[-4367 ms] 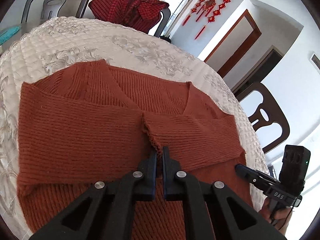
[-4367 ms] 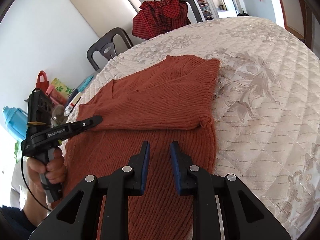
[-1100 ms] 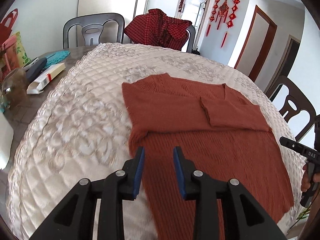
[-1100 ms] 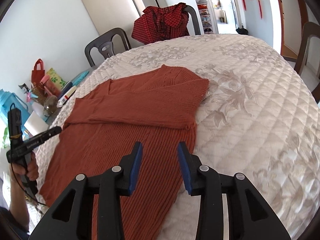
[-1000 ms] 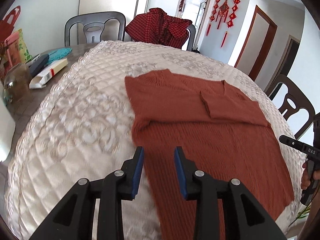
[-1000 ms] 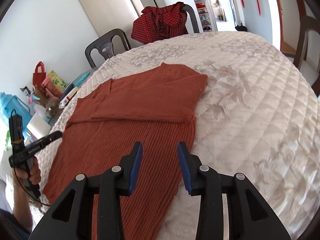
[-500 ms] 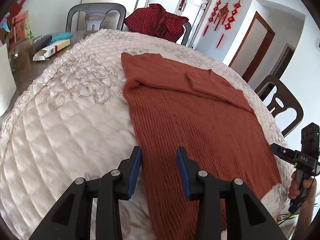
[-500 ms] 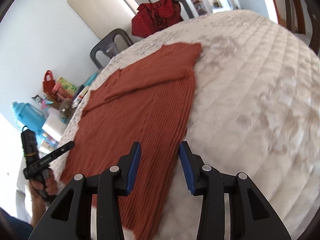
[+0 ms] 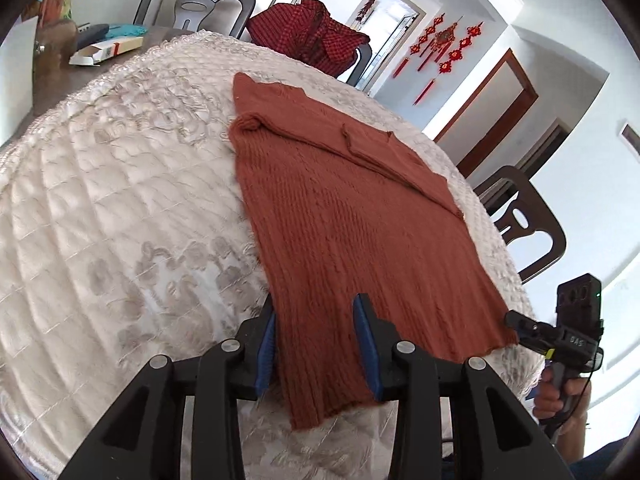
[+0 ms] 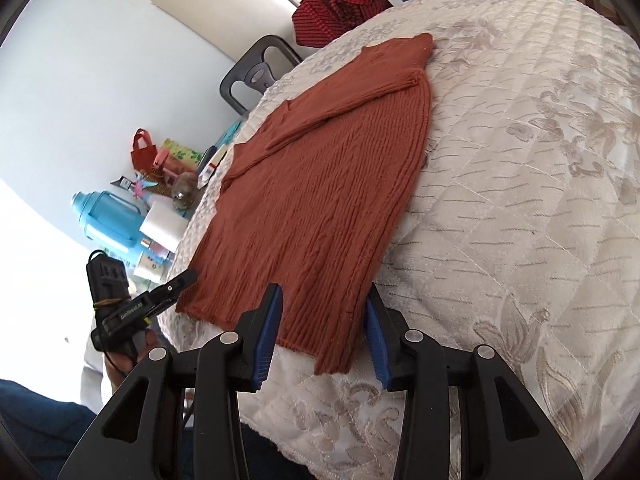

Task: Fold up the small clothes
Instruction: 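Grasp the sweater side edge with the right gripper while the left gripper grasps the hem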

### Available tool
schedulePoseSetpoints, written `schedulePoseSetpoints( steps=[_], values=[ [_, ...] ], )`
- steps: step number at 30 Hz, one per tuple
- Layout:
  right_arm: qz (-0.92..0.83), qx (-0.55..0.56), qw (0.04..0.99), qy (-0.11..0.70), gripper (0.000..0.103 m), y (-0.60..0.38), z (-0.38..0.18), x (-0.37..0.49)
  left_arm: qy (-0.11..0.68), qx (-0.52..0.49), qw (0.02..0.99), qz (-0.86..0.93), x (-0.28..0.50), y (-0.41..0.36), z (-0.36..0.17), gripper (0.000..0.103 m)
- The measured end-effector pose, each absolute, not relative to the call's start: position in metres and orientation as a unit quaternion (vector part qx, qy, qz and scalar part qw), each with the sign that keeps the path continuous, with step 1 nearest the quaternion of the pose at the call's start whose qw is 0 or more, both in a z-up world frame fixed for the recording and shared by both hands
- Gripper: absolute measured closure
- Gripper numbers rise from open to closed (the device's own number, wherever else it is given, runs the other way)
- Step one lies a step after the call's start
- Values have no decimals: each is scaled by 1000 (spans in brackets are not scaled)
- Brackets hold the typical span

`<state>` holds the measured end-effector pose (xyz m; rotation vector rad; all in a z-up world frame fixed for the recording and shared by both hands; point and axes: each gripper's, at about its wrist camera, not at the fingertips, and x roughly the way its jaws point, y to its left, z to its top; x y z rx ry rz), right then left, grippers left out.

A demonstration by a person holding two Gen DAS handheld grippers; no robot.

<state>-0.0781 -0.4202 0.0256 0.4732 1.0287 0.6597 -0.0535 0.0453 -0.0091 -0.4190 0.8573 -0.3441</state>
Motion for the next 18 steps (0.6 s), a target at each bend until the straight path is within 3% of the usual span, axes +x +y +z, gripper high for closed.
schedulePoseSetpoints(
  steps=[3,5,6,7,9,12,18],
  values=[
    [307,226,791,479,72,-419,22,-73,407,-216,871,-171,-44,45,-11,65],
    [300,225,791,484,88,-418,19,-70,407,-214,871,-172,-44,44,-11,65],
    [298,223,791,486,90,-418,17,-69,407,-210,872,-174,-46,43,-11,66],
    [297,222,791,486,92,-418,16,-70,408,-205,873,-175,-48,42,-11,68],
    [299,225,790,485,92,-420,16,-72,413,-194,872,-178,-49,40,-13,86],
    [302,221,792,483,94,-417,15,-72,410,-186,874,-181,-46,41,-14,95],
    [333,221,798,451,96,-419,33,-78,365,-190,887,-207,-60,51,9,96]
  ],
)
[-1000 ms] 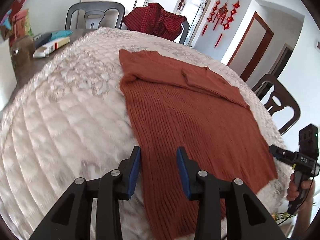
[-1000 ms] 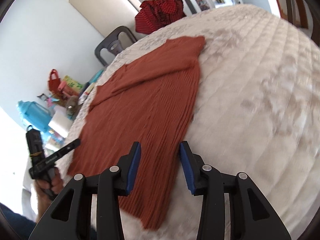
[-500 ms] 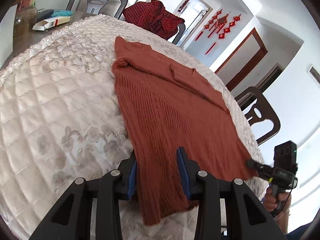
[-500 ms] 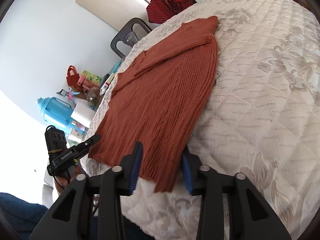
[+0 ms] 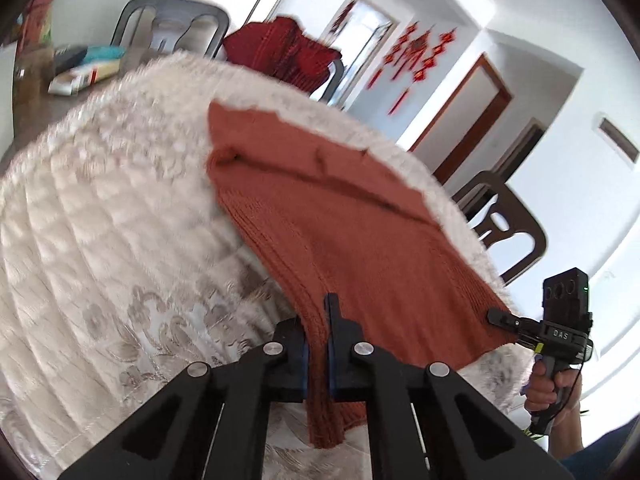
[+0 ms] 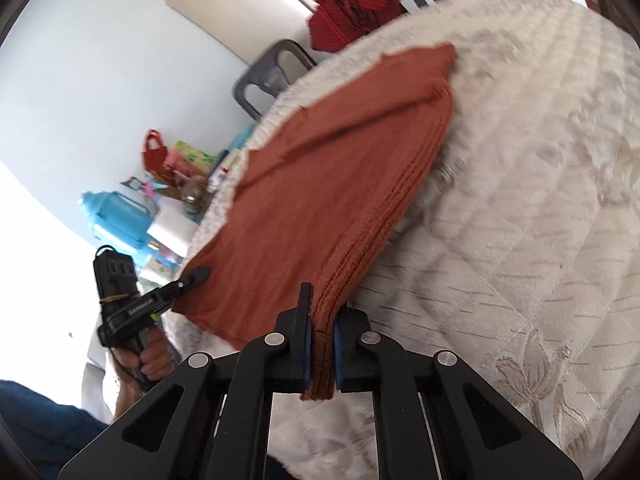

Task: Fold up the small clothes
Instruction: 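Grasp the sweater side edge with the right gripper while the left gripper grasps the hem, then fold the gripped sweater side across the body with both grippers, then release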

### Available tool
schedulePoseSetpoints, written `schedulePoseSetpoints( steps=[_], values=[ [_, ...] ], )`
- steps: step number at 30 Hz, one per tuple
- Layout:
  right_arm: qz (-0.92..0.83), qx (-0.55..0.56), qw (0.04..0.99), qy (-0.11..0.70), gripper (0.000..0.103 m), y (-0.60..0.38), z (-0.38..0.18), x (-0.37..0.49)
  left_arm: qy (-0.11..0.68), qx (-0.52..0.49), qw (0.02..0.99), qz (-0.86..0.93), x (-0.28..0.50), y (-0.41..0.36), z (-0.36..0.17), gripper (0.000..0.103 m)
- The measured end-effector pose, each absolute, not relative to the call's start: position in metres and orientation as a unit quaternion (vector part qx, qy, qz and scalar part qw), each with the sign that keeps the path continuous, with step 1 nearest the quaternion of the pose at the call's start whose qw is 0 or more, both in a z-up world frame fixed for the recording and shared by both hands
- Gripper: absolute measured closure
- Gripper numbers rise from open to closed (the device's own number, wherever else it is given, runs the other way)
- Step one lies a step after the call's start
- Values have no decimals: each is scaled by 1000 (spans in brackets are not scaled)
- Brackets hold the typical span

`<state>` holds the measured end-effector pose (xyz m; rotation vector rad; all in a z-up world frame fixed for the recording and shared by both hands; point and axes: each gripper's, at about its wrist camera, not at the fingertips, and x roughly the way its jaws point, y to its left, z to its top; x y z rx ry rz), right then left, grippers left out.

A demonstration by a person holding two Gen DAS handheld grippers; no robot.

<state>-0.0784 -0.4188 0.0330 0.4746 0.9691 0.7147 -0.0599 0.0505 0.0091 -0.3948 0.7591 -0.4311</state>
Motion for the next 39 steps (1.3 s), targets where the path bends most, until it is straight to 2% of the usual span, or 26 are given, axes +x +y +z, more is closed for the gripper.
schedulePoseSetpoints(
  steps=[10,15,19,29,39],
  values=[
    [357,240,800,419,96,-445,52,-112,350,-222,883,-221,-91,69,23,96],
    [347,252,797,425,96,-452,43,-107,359,-240,876,-216,-82,73,14,96],
    [359,255,797,414,96,-449,48,-101,334,-235,885,-225,-74,70,25,96],
    [373,280,812,350,96,-446,79,-47,273,-256,902,-215,-14,80,53,96],
    [345,310,816,345,96,-442,85,41,295,-281,893,-190,80,83,47,96]
  ],
)
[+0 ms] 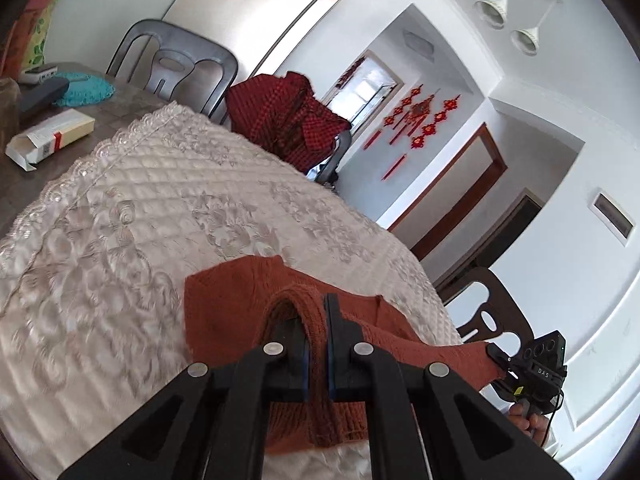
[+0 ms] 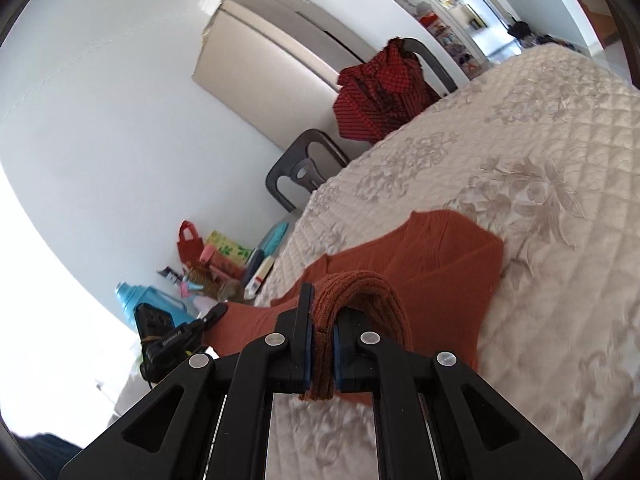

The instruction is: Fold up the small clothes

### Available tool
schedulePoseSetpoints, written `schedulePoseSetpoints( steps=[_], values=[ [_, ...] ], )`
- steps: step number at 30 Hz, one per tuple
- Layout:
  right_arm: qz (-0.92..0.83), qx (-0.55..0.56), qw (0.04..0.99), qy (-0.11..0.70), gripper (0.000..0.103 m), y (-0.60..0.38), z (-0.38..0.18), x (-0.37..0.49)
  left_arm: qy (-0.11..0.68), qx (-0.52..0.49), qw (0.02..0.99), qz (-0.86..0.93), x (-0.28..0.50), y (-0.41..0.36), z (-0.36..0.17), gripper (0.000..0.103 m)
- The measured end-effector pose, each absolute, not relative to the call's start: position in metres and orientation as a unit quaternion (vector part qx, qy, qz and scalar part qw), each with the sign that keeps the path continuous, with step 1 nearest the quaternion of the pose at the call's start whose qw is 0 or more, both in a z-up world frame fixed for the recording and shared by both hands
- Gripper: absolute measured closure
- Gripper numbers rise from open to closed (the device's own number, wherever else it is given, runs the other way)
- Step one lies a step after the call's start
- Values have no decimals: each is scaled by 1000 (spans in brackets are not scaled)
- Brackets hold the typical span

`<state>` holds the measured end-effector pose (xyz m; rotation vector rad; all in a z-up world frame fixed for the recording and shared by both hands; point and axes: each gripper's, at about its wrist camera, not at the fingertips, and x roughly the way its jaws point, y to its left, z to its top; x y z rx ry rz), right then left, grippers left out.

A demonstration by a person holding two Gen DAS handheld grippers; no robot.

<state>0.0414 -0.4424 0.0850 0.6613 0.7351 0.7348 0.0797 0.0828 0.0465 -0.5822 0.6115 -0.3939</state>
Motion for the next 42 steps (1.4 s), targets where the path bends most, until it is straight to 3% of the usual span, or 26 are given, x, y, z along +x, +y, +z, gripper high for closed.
schedulePoseSetpoints(
  steps=[8,19,21,26,30,42],
  values=[
    [290,351,785,419,96,-443,31,101,365,-314,863,-151,125,85,3,96],
    [260,388,757,456,93,-444,15,135,398,-354,835,-136,150,93,-11,95],
    [261,399,751,457,90,-444,13,140,395,-367,830,-141,155,95,-11,94],
    [267,428,743,439,59,-449,17,149,378,-369,837,-145,161,93,-3,83],
    [263,440,744,428,59,-455,20,153,358,-369,849,-125,160,102,5,74],
    [269,259,832,410,60,-429,57,99,354,-198,902,-149,111,60,23,73]
  ],
)
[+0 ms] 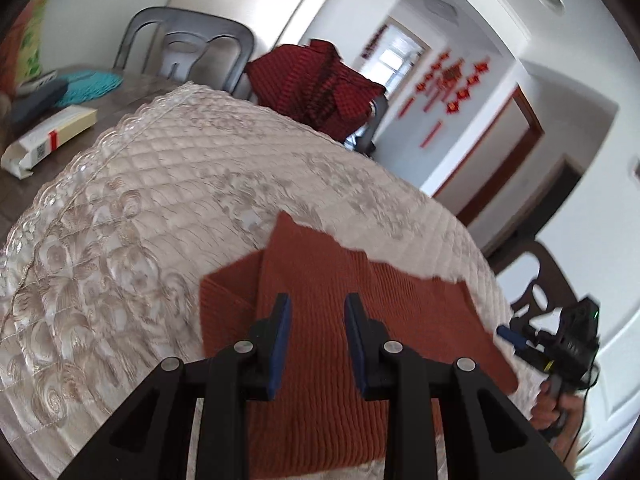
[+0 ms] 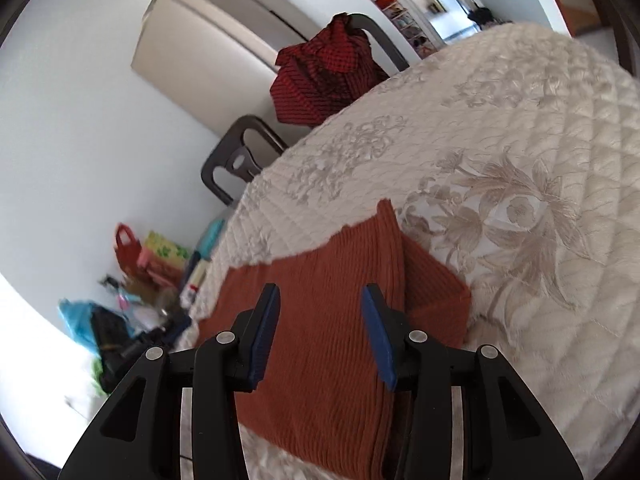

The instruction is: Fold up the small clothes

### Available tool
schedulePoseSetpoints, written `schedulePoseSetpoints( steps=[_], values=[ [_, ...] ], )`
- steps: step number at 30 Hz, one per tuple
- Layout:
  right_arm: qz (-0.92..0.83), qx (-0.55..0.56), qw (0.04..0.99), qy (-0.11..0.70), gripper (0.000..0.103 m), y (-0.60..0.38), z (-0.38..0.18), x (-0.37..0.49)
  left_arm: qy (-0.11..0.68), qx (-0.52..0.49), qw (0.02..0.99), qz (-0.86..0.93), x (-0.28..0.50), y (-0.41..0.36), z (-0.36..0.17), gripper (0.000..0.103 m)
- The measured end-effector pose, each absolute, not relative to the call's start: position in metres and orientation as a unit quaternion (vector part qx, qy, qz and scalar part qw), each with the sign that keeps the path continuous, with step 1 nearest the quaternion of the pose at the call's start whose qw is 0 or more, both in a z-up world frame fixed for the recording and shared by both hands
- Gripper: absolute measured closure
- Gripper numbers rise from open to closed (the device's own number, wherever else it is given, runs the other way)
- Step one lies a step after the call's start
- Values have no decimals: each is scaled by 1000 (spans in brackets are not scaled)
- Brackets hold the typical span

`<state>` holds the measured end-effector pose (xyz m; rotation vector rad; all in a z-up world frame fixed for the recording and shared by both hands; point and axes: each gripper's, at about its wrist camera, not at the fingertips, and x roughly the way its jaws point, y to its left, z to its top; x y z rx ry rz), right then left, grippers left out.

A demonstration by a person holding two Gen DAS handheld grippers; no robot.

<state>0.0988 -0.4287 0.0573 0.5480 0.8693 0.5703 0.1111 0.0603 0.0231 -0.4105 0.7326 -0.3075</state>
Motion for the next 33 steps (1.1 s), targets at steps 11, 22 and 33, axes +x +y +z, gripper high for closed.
schedulePoseSetpoints(
  steps=[11,22,33],
  values=[
    [214,180,857,433,97,-431,36,91,384,-124,908,-117,105,45,8,74],
    [253,104,867,417,97,-409,63,27,357,-96,917,-150,58,24,30,74],
    [280,51,844,455,97,-344,32,31,396,-4,892,-219,68,-77,7,74]
  ],
)
